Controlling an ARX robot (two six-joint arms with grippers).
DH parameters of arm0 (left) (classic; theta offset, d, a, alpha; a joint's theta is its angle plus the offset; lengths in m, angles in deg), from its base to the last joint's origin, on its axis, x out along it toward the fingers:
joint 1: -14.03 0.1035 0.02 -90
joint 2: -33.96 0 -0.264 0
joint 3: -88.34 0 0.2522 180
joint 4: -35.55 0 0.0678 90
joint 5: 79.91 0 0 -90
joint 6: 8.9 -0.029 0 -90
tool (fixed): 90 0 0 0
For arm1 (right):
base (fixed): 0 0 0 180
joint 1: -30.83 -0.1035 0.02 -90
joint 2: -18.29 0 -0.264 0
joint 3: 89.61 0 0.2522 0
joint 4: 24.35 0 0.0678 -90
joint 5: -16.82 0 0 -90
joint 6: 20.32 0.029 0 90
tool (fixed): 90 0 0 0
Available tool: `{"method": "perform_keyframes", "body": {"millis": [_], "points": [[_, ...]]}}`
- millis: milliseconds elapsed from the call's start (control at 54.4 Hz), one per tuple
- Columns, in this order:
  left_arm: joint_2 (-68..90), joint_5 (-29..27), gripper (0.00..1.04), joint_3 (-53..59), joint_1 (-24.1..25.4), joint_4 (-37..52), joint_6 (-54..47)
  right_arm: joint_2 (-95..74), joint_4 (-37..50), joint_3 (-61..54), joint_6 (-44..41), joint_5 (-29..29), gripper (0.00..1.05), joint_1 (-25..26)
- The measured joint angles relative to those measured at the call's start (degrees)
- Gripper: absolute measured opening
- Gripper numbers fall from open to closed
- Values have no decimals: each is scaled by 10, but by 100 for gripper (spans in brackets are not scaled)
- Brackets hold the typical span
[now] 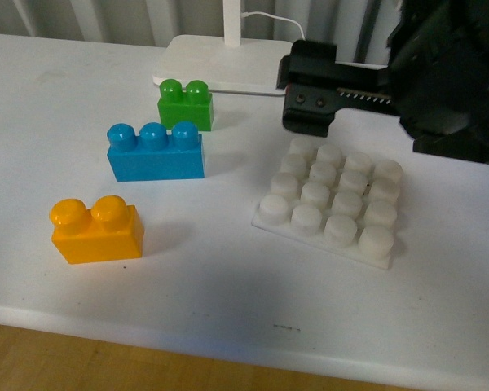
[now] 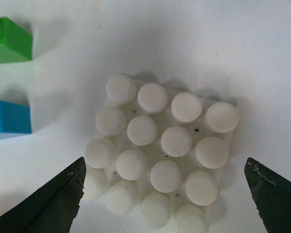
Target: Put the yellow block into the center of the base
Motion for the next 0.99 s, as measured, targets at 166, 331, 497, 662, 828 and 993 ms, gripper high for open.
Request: {"method": "perform_keyframes", "body": {"millis": [166,331,497,662,828,993], "points": [[0,0,98,0,0,0,0,94,35,-53,-31,37,95,26],[0,0,98,0,0,0,0,197,65,-118,-61,69,95,48],[0,0,98,0,0,0,0,304,93,-188,-73,97,95,64],[0,0,98,0,0,0,0,439,131,-256,-64,116,95,93],[0,0,98,0,0,0,0,506,185,-295,-80,87,93,102],[0,-2,98,0,0,0,0,543,375,-401,-238,-28,63,121]]}}
